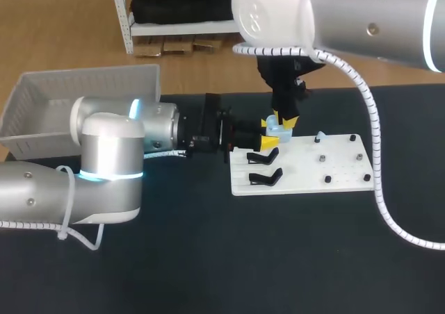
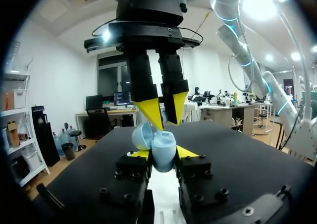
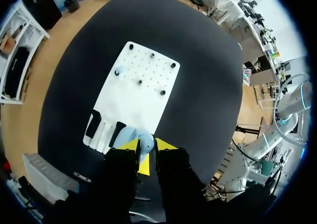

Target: Pick up each earbud case from the left stands, insert the matching earbuds, close the lid, and place the case in the box.

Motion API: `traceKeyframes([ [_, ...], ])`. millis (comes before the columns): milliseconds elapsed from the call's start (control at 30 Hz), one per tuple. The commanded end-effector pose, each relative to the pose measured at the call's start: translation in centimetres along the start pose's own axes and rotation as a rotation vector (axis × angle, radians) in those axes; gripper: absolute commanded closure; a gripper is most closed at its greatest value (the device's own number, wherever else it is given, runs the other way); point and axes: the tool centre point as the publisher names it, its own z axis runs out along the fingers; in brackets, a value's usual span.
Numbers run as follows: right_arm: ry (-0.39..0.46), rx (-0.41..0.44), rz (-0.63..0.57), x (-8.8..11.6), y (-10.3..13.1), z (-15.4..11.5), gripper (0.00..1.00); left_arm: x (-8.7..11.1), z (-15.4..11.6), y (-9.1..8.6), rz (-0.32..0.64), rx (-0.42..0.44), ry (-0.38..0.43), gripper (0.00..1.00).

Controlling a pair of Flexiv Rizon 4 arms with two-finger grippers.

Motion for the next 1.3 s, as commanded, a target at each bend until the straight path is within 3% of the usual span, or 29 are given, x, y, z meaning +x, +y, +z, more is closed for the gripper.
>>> traceKeyframes([
  [33,0.006,-0.004,0.001,0.0,0.1,-0.1,0.68,0.0,0.0,-0.3,0.005,-0.01,-0.003,1.0],
  [400,0.051,-0.071,-0.013,0.3,-1.7,-2.4,0.69,0.0,0.0,-0.3,0.005,-0.01,-0.003,1.0],
  [600,0.248,-0.199,-0.178,0.1,-3.8,-4.1,0.64,0.0,0.0,-0.3,0.005,-0.01,-0.003,1.0],
  [800,0.17,-0.474,-0.39,-1.8,-5.2,-4.9,0.54,0.0,0.0,-0.3,0.005,-0.01,-0.003,1.0],
  [900,0.044,-0.568,-0.47,-2.4,-5.8,-5.0,0.52,0.0,0.0,-0.3,0.005,-0.01,-0.003,1.0],
  [967,0.001,-0.625,-0.496,-3.0,-5.7,-5.0,0.36,0.0,0.0,-0.3,0.005,-0.01,-0.003,1.0],
  [1067,-0.05,-0.69,-0.528,-4.0,-5.6,-5.0,0.51,0.0,0.0,-0.3,0.005,-0.01,-0.003,1.0],
  [1167,-0.097,-0.735,-0.56,-5.2,-5.4,-4.9,0.5,0.0,0.0,-0.3,0.005,-0.01,-0.003,1.0],
  [1233,-0.123,-0.754,-0.588,-6.2,-5.2,-4.7,0.41,0.0,0.0,-0.3,0.005,-0.01,-0.003,1.0],
  [1300,-0.139,-0.762,-0.62,-7.1,-5.0,-4.4,0.42,0.0,0.0,-0.3,0.005,-0.01,-0.003,1.0],
])
